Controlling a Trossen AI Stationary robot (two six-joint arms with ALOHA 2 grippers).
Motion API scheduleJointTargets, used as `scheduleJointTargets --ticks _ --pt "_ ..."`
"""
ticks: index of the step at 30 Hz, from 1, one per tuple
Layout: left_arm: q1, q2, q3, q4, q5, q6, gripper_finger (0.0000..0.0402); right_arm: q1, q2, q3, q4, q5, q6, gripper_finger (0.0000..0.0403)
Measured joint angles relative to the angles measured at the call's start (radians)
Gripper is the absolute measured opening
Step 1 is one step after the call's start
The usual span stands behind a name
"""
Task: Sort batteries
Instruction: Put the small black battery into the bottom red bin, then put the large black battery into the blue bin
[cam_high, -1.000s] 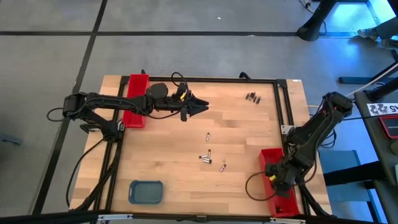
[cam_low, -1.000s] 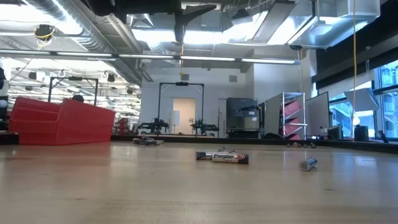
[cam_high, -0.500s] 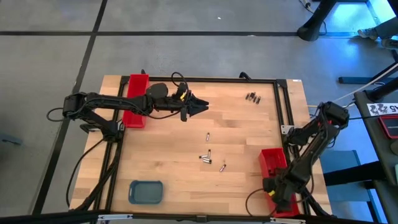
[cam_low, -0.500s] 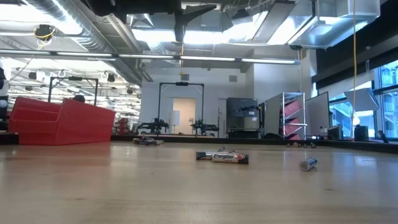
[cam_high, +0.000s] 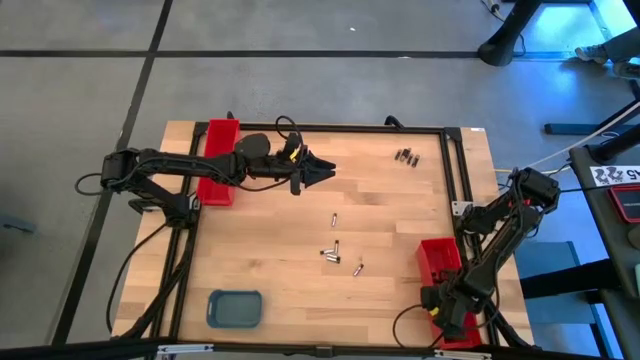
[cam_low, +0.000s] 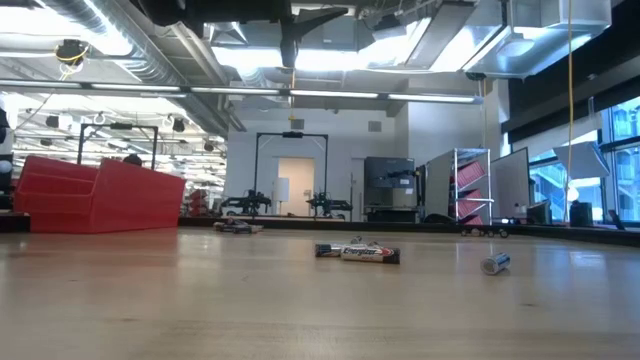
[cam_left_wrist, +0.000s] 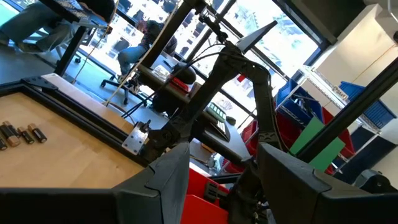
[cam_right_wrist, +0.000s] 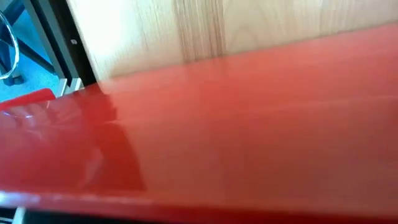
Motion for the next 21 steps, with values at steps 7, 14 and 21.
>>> scheduleJointTargets --ticks 7,14,21 --pt "0.000 0.000 0.000 0.000 0.000 -0.002 0.0176 0.000 0.000 -0.001 -0.008 -0.003 -0.001 0.0087" --pt "0.000 0.000 0.000 0.000 0.000 0.000 0.0176 -0.001 -0.014 0.081 -0.083 -0.082 0.001 0.0080" --pt "0.000 0.000 0.000 0.000 0.000 0.006 0.0176 -0.015 -0.100 0.325 -0.315 0.084 0.033 0.0078"
